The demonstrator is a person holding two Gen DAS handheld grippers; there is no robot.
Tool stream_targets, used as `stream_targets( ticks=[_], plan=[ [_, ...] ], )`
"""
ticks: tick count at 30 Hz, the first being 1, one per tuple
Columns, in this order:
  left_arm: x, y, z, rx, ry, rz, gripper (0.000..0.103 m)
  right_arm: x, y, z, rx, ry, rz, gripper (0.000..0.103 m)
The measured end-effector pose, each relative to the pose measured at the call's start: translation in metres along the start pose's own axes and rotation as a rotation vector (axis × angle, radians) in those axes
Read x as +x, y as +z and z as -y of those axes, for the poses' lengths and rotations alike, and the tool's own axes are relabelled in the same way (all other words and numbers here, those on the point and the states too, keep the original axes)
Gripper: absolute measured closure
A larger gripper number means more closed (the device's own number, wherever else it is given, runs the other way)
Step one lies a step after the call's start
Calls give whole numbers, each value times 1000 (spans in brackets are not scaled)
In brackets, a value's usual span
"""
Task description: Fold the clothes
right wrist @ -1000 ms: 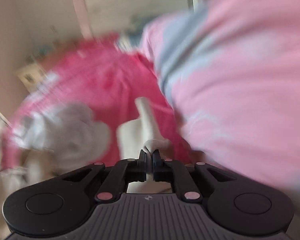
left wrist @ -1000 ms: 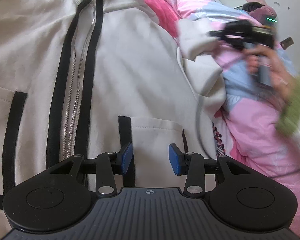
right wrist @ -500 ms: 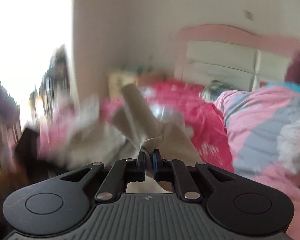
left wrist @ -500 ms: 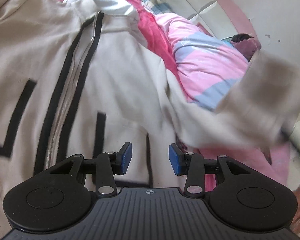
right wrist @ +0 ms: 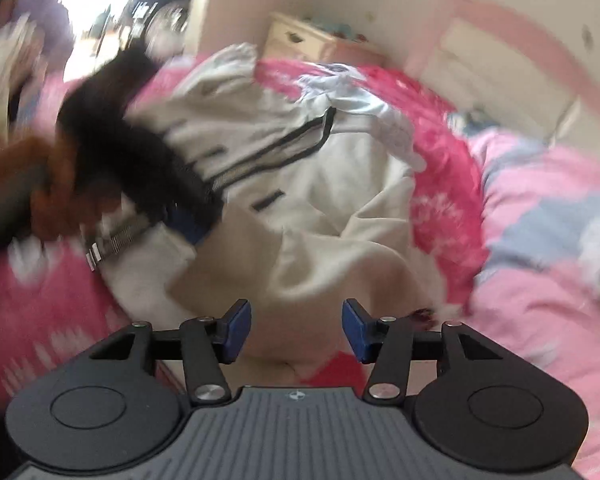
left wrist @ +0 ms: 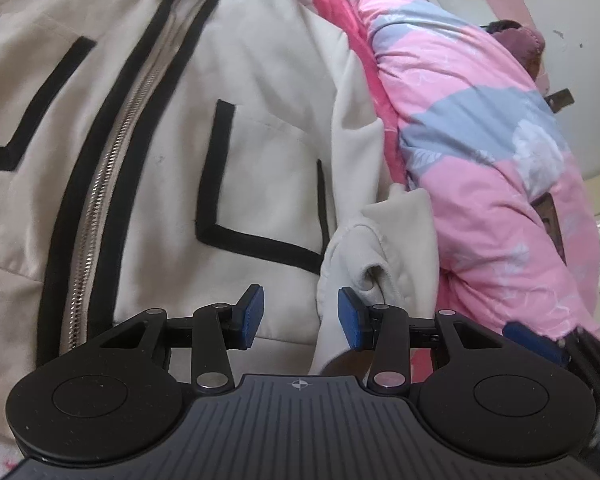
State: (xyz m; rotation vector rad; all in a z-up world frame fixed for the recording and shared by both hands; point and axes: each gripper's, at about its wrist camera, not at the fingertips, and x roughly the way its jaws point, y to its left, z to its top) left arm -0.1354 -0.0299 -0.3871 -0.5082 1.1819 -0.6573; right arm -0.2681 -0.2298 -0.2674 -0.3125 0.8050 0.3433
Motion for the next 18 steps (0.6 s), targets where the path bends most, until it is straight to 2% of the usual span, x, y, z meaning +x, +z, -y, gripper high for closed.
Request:
stream_targets(
  ticks=[1,4,10,11,12,13,15,16,18],
  plan=[
    [0,-1,1,12,-8,0,62,2,5,5,64,42,2,50],
    [2,-2,10,90,-28,-3,62,16,14,3,130,133,-17,50],
    [7,-3,26,249,-68,-10,62,51,12,-21,50,127,-109,51],
    [7,-3,29,275,-75,-11,62,57,10,-21,59,126,-126,56],
    [8,-4,32,301,-82,-12,62,62,8,-20,75,120,-139,65],
    [9,-5,35,326,-79,-15,62,66,6,-19,92,105,-145,69],
    [11,-7,41,375,-71,-22,62,68,2,-15,132,64,-152,89],
    [12,-8,44,400,-68,-26,62,66,0,-10,169,43,-151,94],
    [9,-9,49,422,-76,-15,62,50,-6,10,314,16,-121,95]
  ],
)
